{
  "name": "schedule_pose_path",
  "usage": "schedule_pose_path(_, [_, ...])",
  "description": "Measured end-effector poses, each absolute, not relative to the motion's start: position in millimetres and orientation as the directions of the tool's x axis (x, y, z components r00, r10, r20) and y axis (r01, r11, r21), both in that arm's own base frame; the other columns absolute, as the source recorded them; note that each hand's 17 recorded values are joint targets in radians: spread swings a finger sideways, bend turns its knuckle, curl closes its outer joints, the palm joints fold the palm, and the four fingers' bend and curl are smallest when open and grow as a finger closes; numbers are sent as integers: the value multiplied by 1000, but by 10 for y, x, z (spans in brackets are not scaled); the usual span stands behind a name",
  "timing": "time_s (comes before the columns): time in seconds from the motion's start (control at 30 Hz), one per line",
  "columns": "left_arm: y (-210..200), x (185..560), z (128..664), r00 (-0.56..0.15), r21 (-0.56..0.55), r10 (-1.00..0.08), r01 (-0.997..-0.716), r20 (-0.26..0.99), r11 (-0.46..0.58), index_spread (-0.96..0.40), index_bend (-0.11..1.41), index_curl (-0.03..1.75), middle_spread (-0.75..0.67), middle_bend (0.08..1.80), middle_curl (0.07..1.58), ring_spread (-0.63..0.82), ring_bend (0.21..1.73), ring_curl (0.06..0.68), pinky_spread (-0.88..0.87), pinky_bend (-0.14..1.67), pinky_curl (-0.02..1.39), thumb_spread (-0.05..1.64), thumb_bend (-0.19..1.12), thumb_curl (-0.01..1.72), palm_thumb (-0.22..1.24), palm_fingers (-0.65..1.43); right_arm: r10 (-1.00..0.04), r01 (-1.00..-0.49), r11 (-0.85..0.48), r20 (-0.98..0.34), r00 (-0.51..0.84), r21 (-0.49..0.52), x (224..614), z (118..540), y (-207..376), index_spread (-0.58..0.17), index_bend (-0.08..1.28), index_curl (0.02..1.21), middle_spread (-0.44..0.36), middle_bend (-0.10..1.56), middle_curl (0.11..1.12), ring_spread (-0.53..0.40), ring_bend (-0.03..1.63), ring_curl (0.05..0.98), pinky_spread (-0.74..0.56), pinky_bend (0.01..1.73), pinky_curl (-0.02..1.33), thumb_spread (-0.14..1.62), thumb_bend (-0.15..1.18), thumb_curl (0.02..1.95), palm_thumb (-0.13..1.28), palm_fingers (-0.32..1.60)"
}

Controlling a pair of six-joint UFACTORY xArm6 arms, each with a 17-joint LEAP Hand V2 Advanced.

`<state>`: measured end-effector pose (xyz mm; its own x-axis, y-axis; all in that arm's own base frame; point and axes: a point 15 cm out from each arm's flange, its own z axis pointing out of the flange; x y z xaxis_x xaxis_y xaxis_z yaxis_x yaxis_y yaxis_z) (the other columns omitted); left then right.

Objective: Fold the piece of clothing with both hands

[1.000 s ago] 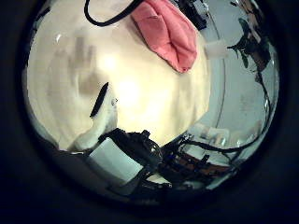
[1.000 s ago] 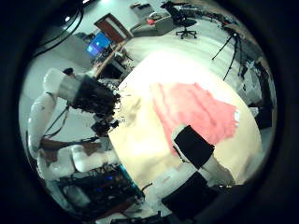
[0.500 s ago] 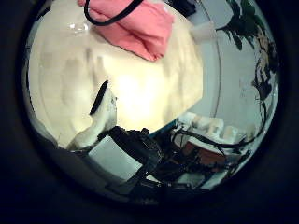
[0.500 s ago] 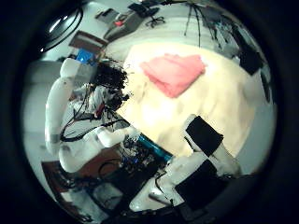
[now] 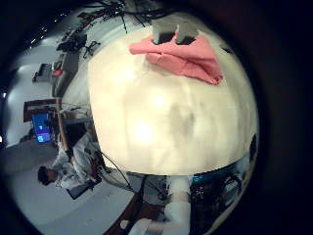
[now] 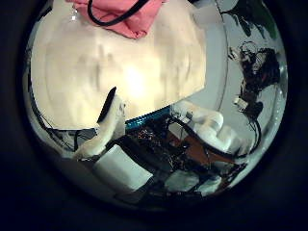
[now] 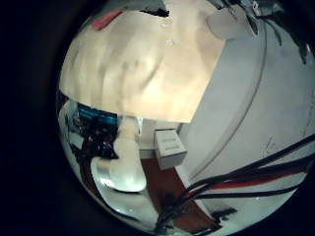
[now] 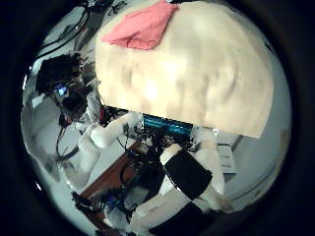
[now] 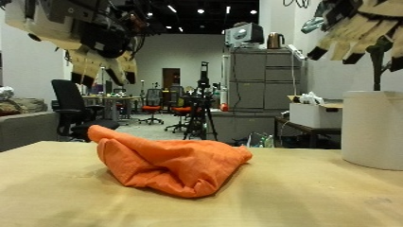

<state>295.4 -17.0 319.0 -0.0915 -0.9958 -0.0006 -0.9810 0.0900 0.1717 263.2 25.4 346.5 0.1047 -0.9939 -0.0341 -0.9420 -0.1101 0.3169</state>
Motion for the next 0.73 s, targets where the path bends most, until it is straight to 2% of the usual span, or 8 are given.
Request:
schedule_pose_path(0.1, [-206,2980,3190,-97,167,-995,-981,12,98,111,185,357,267,179,299,503,394,216,470,222,320,1117,-13,372,623,96,-996,-949,-93,-43,84,301,2657,3472,232,-316,168,327,129,228,323,253,311,195,425,494,244,1403,-6,318,482,26])
schedule_pose_path(0.23, [-115,2989,3178,-58,167,-998,-984,13,59,110,182,359,266,181,299,502,393,216,470,218,320,1108,-13,379,658,98,-996,-950,-90,-45,80,300,2648,3475,205,-317,166,318,126,211,322,253,297,199,422,481,250,1409,-8,303,483,27])
schedule_pose_path(0.4, [-158,3027,3096,-72,170,-997,-983,14,73,112,178,360,270,181,295,497,394,217,470,220,319,1097,-18,383,680,92,-998,-958,-50,-43,40,281,2644,3519,105,-317,168,309,115,197,323,253,273,203,420,465,256,1410,-9,290,483,29])
schedule_pose_path(0.57, [-100,3028,3006,-51,187,-999,-981,12,52,113,178,358,266,184,296,500,396,218,470,216,318,1089,-20,384,682,96,-996,-961,-87,-57,74,264,2621,3565,229,-318,166,303,112,193,321,254,259,209,420,452,264,1405,-9,281,481,34])
schedule_pose_path(0.73, [-147,3048,2949,-71,203,-997,-977,8,71,109,178,358,260,179,297,496,394,218,471,214,319,1083,-20,387,686,93,-996,-961,-86,-58,73,264,2618,3560,241,-320,166,298,112,196,322,255,246,214,422,440,268,1403,-8,274,481,44])
